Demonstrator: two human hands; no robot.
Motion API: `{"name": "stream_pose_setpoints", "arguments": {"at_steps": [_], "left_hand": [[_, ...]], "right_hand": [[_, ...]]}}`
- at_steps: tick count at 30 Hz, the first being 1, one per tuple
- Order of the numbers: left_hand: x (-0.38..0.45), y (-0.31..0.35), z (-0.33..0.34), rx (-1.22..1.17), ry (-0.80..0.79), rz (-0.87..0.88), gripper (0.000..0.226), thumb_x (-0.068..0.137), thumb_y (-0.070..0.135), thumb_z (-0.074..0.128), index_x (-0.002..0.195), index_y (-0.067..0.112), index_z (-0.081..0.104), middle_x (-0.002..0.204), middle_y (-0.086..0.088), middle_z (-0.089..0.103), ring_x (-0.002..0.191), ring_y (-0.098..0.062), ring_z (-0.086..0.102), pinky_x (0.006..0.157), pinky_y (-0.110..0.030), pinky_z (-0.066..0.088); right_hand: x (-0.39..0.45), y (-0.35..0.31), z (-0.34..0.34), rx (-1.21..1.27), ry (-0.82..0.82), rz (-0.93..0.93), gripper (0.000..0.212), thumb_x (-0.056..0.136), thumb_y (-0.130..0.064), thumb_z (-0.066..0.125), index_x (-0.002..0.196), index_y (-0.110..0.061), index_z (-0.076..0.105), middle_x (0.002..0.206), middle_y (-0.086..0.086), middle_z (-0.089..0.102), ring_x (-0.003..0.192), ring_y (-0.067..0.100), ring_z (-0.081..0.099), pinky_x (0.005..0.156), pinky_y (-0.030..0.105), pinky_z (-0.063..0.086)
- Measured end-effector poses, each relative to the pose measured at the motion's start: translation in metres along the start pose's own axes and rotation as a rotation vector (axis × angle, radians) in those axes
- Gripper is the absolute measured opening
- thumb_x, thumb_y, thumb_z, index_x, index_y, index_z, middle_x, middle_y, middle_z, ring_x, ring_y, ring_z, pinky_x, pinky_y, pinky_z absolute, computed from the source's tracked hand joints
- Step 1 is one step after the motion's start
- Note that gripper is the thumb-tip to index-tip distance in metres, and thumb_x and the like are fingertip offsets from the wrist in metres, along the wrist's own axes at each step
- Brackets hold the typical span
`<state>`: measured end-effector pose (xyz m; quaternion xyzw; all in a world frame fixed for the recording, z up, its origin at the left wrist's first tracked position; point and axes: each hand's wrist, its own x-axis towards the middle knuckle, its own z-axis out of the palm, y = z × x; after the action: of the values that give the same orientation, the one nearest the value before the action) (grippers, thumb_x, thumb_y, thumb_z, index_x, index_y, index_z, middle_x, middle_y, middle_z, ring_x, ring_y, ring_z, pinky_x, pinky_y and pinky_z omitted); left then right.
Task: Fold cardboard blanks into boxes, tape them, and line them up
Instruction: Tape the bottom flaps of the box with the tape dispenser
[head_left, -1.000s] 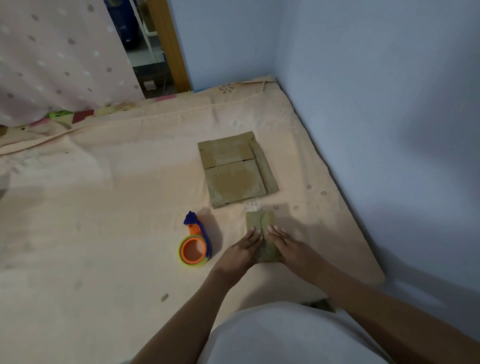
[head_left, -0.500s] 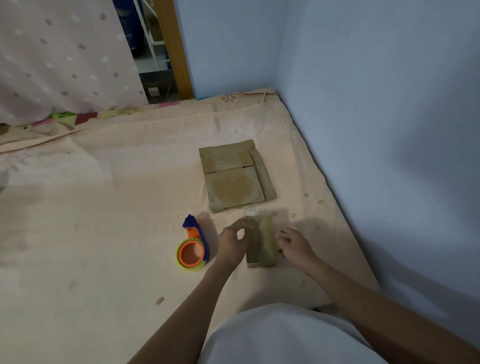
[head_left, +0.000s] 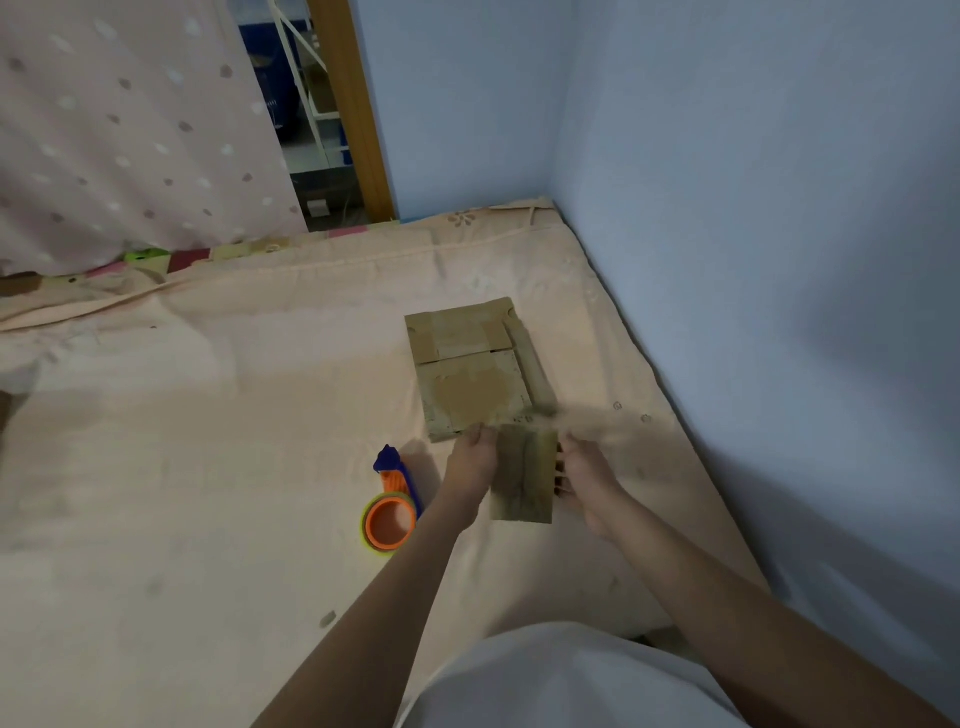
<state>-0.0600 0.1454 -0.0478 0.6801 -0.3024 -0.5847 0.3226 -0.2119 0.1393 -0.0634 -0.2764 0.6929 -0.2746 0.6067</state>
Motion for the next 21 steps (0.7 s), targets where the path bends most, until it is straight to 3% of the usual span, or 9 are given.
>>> {"name": "stream_pose_setpoints", "arguments": {"at_steps": [2,6,8,12,15,18,21], "left_hand": [[-0.005,0.01,-0.003,-0.13,0.016,-0.01,0.026,0.103,0.041,0.041,0.114,0.026,0.061,0.119,0.0,0.063,0.113,-0.026,0.057,0.104,-0.048,0.046],[-0.016,0.02,-0.005,-0.234,0.018,0.051,0.024,0.102,0.029,0.047,0.091,0.019,0.066,0.11,-0.004,0.066,0.106,-0.025,0.061,0.101,-0.044,0.048],[-0.018,0.013,-0.002,-0.163,0.019,0.063,0.027,0.102,0.026,0.046,0.084,0.017,0.064,0.105,-0.007,0.066,0.104,-0.027,0.062,0.1,-0.045,0.049],[-0.015,-0.018,0.007,0.056,0.014,-0.042,0.024,0.098,0.036,0.049,0.103,0.014,0.058,0.104,-0.01,0.064,0.098,-0.029,0.063,0.099,-0.049,0.051],[-0.019,-0.039,0.012,0.093,-0.013,-0.146,0.035,0.099,0.041,0.051,0.121,0.014,0.048,0.111,-0.01,0.062,0.096,-0.027,0.066,0.087,-0.043,0.055],[-0.025,-0.051,0.019,0.257,-0.077,-0.195,0.05,0.095,0.05,0.056,0.129,0.015,0.044,0.111,-0.009,0.063,0.094,-0.026,0.069,0.081,-0.038,0.058],[-0.026,-0.055,0.027,0.41,-0.057,-0.198,0.058,0.091,0.052,0.061,0.13,0.012,0.044,0.11,-0.007,0.063,0.092,-0.022,0.066,0.078,-0.035,0.058]], "right_hand": [[-0.004,-0.01,-0.005,0.095,0.011,-0.014,0.054,0.106,-0.052,0.031,0.107,-0.012,0.067,0.106,0.005,0.072,0.099,0.021,0.064,0.079,0.034,0.049],[-0.001,-0.017,-0.02,0.187,0.133,-0.057,0.047,0.105,-0.046,0.041,0.097,-0.006,0.065,0.105,0.01,0.07,0.104,0.027,0.063,0.097,0.043,0.05],[0.0,-0.014,-0.025,0.208,0.159,-0.024,0.044,0.105,-0.043,0.044,0.093,-0.005,0.062,0.101,0.014,0.07,0.099,0.03,0.066,0.096,0.046,0.052],[-0.012,-0.004,-0.028,0.101,0.045,0.081,0.039,0.107,-0.039,0.04,0.112,-0.006,0.06,0.104,0.014,0.068,0.093,0.029,0.067,0.08,0.04,0.056],[-0.011,0.014,-0.034,-0.117,-0.031,0.115,0.038,0.105,-0.038,0.044,0.124,-0.008,0.057,0.111,0.011,0.065,0.101,0.027,0.063,0.09,0.044,0.056],[-0.012,0.027,-0.036,-0.343,-0.066,0.099,0.042,0.1,-0.048,0.052,0.124,-0.014,0.054,0.119,0.007,0.061,0.107,0.026,0.059,0.094,0.043,0.054],[-0.015,0.03,-0.034,-0.513,-0.069,0.043,0.047,0.095,-0.056,0.055,0.113,-0.012,0.057,0.107,0.005,0.063,0.094,0.022,0.061,0.075,0.032,0.052]]}}
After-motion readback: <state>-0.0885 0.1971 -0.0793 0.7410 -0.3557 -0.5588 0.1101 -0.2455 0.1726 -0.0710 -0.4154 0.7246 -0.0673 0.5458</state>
